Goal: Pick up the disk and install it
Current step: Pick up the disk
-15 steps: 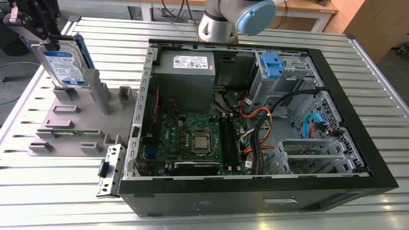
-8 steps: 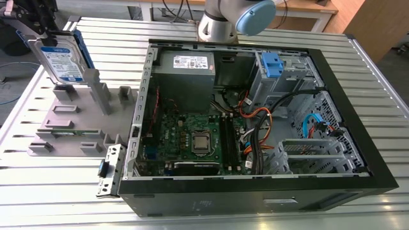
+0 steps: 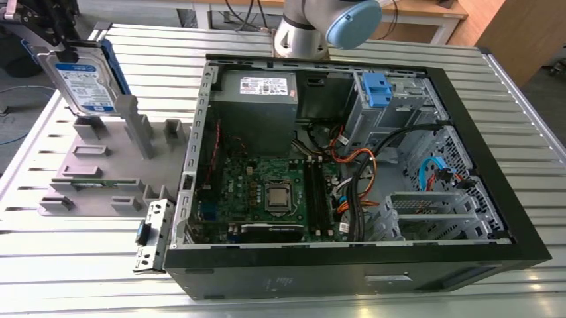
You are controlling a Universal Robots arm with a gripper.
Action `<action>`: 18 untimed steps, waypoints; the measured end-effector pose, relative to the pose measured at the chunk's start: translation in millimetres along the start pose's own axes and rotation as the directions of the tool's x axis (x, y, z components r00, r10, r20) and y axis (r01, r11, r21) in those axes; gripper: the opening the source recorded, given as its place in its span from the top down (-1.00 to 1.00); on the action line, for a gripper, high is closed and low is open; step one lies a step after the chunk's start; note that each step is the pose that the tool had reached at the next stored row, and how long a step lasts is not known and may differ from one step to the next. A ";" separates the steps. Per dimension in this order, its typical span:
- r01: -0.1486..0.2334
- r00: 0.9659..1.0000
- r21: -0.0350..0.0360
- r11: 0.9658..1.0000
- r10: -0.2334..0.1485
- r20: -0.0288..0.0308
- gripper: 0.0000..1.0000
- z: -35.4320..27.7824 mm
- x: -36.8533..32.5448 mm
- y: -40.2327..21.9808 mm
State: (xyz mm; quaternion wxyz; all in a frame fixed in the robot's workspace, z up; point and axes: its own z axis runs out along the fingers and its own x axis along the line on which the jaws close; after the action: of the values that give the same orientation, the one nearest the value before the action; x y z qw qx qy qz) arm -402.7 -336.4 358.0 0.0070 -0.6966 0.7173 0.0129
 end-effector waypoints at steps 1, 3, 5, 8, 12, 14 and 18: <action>0.000 1.000 0.000 1.000 0.000 0.000 0.31 -1.0 0.0 0.0; 0.000 1.000 0.000 1.000 0.000 0.000 0.31 -2.5 -0.1 0.1; 0.000 1.000 0.000 1.000 0.000 0.000 0.31 -3.6 -0.1 0.1; 0.000 1.000 0.000 1.000 0.000 0.000 0.31 -4.9 -0.1 0.1; 0.000 1.000 0.000 1.000 0.000 0.001 0.31 -5.0 -0.1 0.1; 0.000 1.000 0.000 1.000 0.000 0.001 0.31 -5.5 -0.1 0.1; 0.000 1.000 0.000 1.000 0.000 0.001 0.31 -8.8 -0.2 0.1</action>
State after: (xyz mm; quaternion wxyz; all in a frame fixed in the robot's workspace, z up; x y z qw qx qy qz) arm -402.7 -336.4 366.7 0.0075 -0.6966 0.7173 0.0133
